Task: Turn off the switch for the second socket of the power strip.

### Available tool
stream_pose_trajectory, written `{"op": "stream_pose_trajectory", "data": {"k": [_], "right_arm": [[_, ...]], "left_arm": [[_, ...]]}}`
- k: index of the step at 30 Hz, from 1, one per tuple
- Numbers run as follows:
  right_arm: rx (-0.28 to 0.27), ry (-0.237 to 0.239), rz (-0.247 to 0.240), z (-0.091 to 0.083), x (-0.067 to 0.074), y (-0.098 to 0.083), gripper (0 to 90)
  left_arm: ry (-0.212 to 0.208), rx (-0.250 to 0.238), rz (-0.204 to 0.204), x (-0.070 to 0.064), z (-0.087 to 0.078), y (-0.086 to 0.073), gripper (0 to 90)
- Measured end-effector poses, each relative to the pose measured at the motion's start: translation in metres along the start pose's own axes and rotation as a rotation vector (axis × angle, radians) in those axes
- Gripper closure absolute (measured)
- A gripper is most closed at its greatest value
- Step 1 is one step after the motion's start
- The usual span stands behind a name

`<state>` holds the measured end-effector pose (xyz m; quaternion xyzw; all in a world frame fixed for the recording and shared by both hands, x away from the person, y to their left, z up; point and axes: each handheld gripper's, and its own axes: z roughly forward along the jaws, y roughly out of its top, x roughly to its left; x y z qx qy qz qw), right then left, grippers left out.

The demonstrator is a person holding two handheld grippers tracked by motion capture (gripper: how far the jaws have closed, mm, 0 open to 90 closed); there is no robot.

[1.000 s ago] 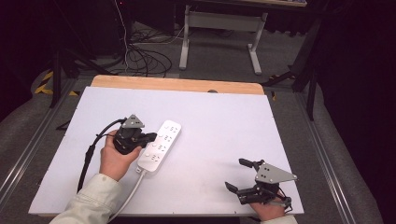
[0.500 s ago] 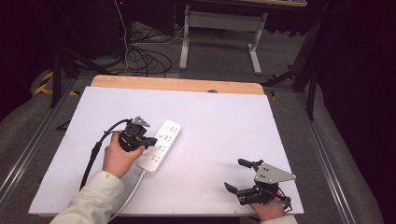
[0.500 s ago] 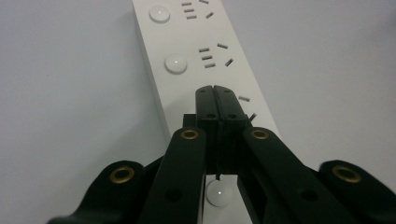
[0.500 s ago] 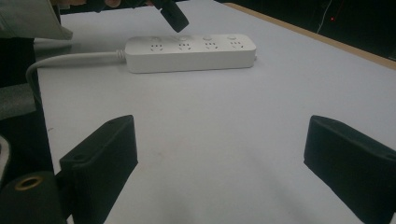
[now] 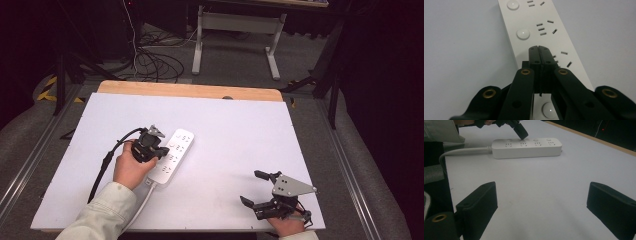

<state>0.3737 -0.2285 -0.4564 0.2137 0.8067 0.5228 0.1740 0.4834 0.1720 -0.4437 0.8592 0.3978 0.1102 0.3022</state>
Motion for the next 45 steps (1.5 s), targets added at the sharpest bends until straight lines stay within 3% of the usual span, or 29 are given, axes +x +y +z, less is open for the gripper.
{"op": "stream_pose_trajectory", "data": {"k": [11,45], "right_arm": [[0.002,-0.001,-0.002,-0.0002,-0.0002,0.0,10.3],[0.004,0.0,-0.005,0.0002,0.0006,-0.0001,10.4]], "left_arm": [[0.033,0.01,0.019,-0.0026,0.0022,0.0017,89.8],[0.084,0.014,0.092,-0.0092,0.0054,-0.0007,89.8]]}}
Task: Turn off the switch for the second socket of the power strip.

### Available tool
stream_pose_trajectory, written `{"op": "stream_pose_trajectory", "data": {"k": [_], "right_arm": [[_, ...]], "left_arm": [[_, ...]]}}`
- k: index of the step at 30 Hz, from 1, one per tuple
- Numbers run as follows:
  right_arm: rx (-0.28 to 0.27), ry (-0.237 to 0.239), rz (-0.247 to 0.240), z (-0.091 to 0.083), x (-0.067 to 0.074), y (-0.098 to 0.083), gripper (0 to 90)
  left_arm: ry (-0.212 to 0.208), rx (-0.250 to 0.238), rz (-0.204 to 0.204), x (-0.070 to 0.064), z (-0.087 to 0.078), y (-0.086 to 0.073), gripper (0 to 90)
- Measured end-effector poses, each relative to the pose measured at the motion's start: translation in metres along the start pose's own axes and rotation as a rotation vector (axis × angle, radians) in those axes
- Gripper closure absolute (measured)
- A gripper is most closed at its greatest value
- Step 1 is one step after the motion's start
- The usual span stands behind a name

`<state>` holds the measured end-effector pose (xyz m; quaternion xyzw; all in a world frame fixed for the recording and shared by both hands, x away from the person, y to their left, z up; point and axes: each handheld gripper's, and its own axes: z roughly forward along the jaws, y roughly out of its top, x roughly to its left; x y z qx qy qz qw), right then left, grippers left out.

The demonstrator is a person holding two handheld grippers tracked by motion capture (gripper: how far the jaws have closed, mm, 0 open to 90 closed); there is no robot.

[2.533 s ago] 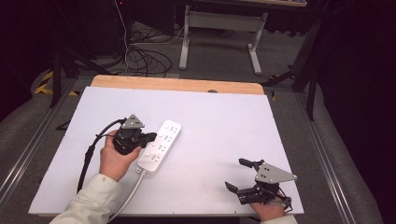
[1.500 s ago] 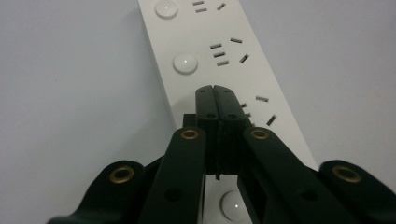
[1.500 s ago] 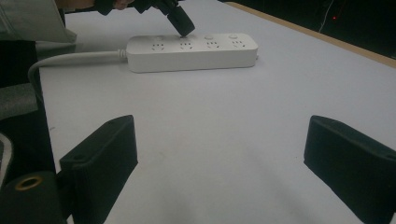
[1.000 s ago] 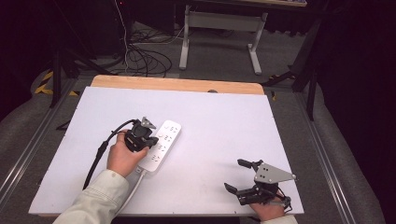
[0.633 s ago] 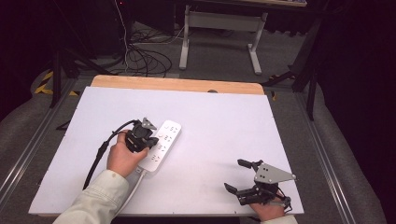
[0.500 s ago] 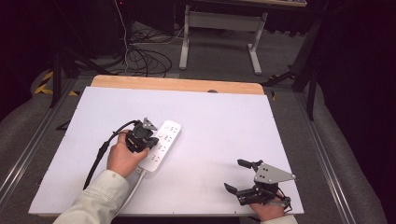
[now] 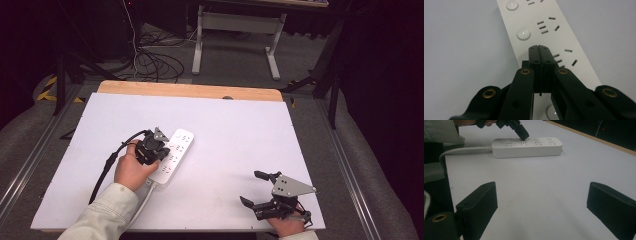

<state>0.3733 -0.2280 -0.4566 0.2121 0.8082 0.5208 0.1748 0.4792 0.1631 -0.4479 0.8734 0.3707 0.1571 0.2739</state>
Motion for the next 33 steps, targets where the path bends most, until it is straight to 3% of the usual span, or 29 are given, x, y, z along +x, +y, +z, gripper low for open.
{"op": "stream_pose_trajectory", "data": {"k": [12,19,33], "right_arm": [[0.002,-0.001,0.001,-0.0001,0.0006,0.0001,10.3],[0.003,-0.001,0.0,0.0001,0.0004,0.0001,10.3],[0.005,0.0,-0.001,0.0003,0.0006,0.0,10.3]], "left_arm": [[0.002,0.002,-0.004,-0.0004,0.0,0.0001,90.0],[0.033,0.002,0.008,-0.0046,0.0004,0.0001,90.0],[0.022,-0.008,-0.005,-0.0041,0.0001,-0.002,90.0]]}}
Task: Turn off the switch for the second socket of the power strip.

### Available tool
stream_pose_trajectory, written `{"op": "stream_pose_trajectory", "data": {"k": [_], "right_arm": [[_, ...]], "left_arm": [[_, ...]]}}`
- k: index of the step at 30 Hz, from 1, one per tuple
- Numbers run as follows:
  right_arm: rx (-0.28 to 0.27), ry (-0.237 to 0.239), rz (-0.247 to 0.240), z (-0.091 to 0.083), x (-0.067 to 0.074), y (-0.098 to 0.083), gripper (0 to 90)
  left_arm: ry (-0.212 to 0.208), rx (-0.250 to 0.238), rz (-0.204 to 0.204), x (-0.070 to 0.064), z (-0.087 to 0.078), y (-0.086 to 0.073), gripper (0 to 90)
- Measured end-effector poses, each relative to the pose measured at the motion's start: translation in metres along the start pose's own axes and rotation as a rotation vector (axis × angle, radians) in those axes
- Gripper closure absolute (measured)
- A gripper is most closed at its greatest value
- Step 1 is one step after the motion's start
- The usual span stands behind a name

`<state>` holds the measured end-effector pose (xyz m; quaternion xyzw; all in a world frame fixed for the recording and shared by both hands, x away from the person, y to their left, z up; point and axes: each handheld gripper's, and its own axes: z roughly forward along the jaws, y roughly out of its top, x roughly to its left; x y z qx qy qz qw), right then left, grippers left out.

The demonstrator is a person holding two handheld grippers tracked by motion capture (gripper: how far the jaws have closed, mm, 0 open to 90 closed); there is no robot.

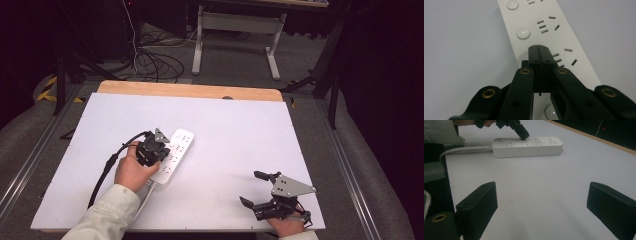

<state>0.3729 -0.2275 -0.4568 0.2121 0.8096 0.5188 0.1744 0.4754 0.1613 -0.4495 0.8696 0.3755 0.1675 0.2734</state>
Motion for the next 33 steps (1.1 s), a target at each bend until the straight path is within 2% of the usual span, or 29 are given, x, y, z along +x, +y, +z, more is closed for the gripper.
{"op": "stream_pose_trajectory", "data": {"k": [7,25,27,29,30,31,33], "right_arm": [[0.004,0.0,0.001,0.0006,-0.0001,0.0,10.3],[0.003,0.002,0.006,0.0015,-0.0004,-0.0004,10.3],[0.005,0.003,0.008,0.0017,-0.0002,-0.0003,10.3],[0.006,0.001,0.005,0.0014,-0.0003,-0.0003,10.3],[0.003,0.002,0.006,0.0014,-0.0006,-0.0005,10.3],[0.003,0.002,0.006,0.0015,-0.0009,-0.0006,10.3],[0.007,0.001,0.008,0.0017,-0.001,-0.0006,10.3]], "left_arm": [[-0.018,-0.006,-0.011,0.0019,0.0004,-0.0008,90.0],[-0.004,0.007,-0.008,0.0006,0.0,0.0002,90.0],[-0.012,0.006,-0.016,0.0008,0.0001,0.0003,90.0],[-0.037,0.012,-0.034,0.0021,-0.0002,0.001,90.0],[-0.035,0.014,-0.032,0.0017,-0.0003,0.0015,90.0],[-0.05,-0.009,-0.029,0.0014,-0.0016,0.0019,90.0],[-0.06,0.003,-0.034,-0.0004,-0.0014,0.0034,90.0]]}}
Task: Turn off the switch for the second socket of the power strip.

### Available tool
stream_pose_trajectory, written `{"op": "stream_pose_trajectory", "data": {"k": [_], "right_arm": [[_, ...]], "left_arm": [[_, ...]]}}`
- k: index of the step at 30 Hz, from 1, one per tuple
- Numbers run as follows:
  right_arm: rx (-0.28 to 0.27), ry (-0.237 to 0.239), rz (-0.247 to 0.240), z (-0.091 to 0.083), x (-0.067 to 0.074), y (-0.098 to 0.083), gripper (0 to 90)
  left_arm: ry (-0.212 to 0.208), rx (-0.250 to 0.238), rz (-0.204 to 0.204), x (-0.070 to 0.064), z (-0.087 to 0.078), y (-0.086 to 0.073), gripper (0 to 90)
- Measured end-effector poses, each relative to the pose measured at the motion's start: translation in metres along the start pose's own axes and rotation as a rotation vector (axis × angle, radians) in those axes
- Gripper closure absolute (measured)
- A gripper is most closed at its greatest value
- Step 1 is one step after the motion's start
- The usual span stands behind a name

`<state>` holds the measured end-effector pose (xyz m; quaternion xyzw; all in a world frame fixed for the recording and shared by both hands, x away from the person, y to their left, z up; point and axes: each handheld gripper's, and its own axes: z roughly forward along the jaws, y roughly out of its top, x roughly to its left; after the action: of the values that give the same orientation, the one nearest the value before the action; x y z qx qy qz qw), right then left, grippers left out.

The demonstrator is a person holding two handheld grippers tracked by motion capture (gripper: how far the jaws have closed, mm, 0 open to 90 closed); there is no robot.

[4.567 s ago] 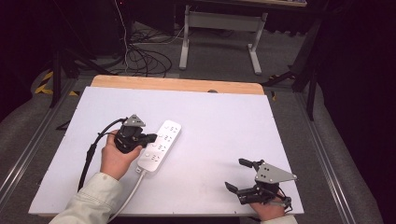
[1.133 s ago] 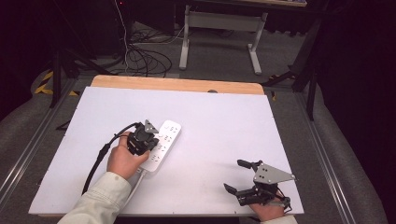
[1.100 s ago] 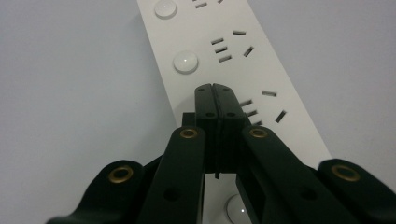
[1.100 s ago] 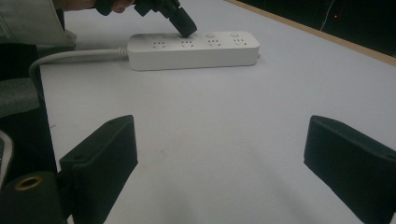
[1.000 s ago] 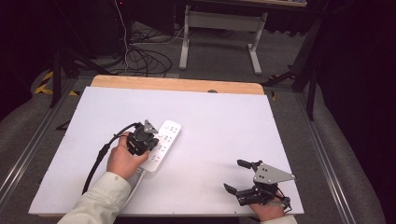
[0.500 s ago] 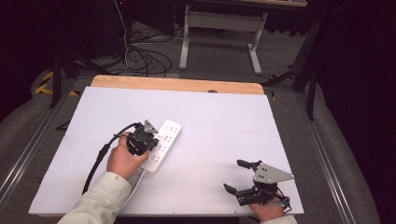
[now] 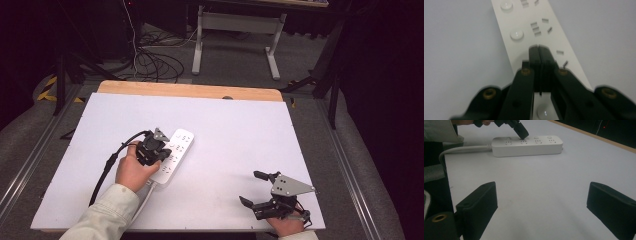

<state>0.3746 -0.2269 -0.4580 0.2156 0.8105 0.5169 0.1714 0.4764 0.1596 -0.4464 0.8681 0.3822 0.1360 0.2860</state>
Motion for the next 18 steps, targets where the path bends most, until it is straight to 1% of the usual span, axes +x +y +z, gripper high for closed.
{"op": "stream_pose_trajectory", "data": {"k": [1,3,4,5,6,8,9,12,18], "right_arm": [[0.0,0.001,0.0,0.0,0.0,0.0,10.3],[0.0,0.001,-0.002,0.0,0.0,0.0,10.4],[0.001,0.0,-0.001,0.0,0.0,0.0,10.3],[0.0,-0.001,0.0,0.0,0.0,0.0,10.3],[0.0,-0.001,0.0,0.0,0.0,0.0,10.3],[0.0,0.001,0.001,0.0,0.0,0.0,10.3],[0.001,-0.001,0.0,0.0,0.0,0.0,10.3],[0.002,0.0,-0.001,0.0,0.0,0.0,10.3],[0.001,-0.001,0.0,0.0,0.0,0.0,10.3]], "left_arm": [[0.003,0.0,0.003,-0.002,0.001,0.0,90.0],[0.03,-0.009,0.014,-0.006,0.002,0.0,89.7],[0.033,-0.012,0.023,-0.008,0.002,0.0,88.3],[0.03,-0.018,0.023,-0.009,0.002,0.0,86.1],[0.032,-0.017,0.033,-0.01,0.002,0.0,85.2],[0.037,-0.028,0.037,-0.012,0.0,0.001,84.0],[0.032,-0.032,0.039,-0.013,-0.001,0.001,83.2],[0.03,-0.049,0.031,-0.013,-0.006,0.002,80.6],[0.018,-0.081,0.034,-0.014,-0.016,0.002,76.7]]}}
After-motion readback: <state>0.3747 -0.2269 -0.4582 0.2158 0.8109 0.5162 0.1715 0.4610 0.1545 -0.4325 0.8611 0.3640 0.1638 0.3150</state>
